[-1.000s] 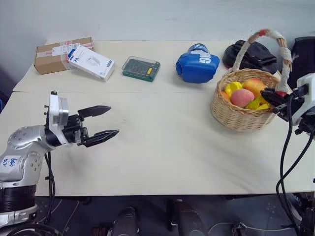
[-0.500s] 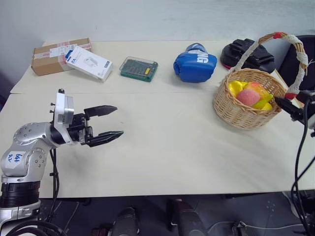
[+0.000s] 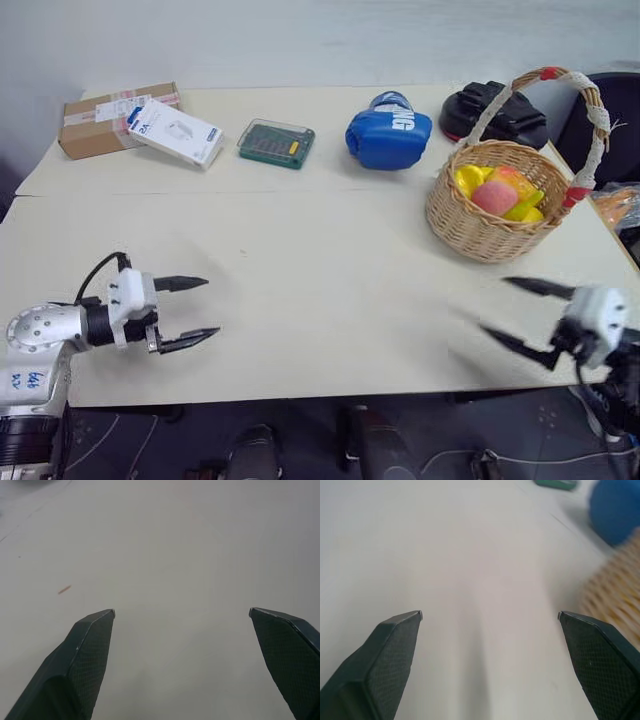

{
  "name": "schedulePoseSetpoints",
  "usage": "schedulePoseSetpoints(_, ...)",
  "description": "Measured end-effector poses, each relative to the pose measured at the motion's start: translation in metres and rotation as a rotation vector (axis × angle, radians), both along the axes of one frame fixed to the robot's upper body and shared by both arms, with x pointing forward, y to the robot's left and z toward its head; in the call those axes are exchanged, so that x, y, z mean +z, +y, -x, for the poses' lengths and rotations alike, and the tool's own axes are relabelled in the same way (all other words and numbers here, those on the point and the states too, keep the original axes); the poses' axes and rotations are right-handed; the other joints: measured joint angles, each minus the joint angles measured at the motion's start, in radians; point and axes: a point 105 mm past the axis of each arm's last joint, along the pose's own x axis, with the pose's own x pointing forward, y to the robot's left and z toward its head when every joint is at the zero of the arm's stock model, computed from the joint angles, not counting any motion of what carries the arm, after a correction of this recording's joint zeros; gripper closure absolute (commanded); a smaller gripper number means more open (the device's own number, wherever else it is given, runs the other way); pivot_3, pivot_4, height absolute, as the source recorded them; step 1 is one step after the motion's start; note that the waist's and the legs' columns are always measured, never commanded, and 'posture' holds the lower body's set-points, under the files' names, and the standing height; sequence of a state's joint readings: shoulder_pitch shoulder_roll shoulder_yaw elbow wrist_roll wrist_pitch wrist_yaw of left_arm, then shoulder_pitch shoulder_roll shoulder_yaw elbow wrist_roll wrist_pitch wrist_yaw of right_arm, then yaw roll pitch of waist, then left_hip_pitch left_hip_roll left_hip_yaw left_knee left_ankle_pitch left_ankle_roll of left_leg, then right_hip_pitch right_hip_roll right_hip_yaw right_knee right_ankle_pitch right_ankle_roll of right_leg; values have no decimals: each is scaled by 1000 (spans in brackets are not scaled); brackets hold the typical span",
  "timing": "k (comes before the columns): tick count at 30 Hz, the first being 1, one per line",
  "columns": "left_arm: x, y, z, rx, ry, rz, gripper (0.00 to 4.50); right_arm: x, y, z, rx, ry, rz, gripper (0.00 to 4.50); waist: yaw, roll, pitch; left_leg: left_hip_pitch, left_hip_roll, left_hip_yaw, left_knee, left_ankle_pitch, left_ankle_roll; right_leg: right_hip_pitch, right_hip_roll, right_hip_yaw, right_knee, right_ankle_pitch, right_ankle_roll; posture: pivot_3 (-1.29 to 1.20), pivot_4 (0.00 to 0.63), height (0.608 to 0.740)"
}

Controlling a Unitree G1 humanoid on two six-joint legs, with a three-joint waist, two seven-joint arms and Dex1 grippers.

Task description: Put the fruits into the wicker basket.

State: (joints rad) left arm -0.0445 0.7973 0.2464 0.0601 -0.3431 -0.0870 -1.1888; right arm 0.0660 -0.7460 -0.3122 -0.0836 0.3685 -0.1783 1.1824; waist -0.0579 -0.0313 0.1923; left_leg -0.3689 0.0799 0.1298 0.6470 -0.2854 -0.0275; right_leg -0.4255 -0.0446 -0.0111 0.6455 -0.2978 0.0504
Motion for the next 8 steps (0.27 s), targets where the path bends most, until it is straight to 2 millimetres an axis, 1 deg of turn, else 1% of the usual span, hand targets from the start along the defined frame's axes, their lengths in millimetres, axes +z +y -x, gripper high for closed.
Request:
schedulePoseSetpoints(2,-7,-8,3,-12,-7,-7,0,-6,25,-11,81,-34,-4,11,0,0,0,-1,2,1,0,0,0,0,0,-1,-1,0,-2,0,150,740)
schedulePoseSetpoints(5,-17,-19,7,-25,-6,1,0,-11,57,-32,146,-71,-38,11,1,-1,0,-1,2,2,0,-1,0,-3,0,0,1,1,-3,0,150,740)
schedulePoseSetpoints(8,-18,-21,7,-14,-17,-1,0,-18,70,-44,172,-64,-47,11,13,-1,0,-2,2,2,0,-3,-3,-3,2,-2,1,-1,-6,0,150,740)
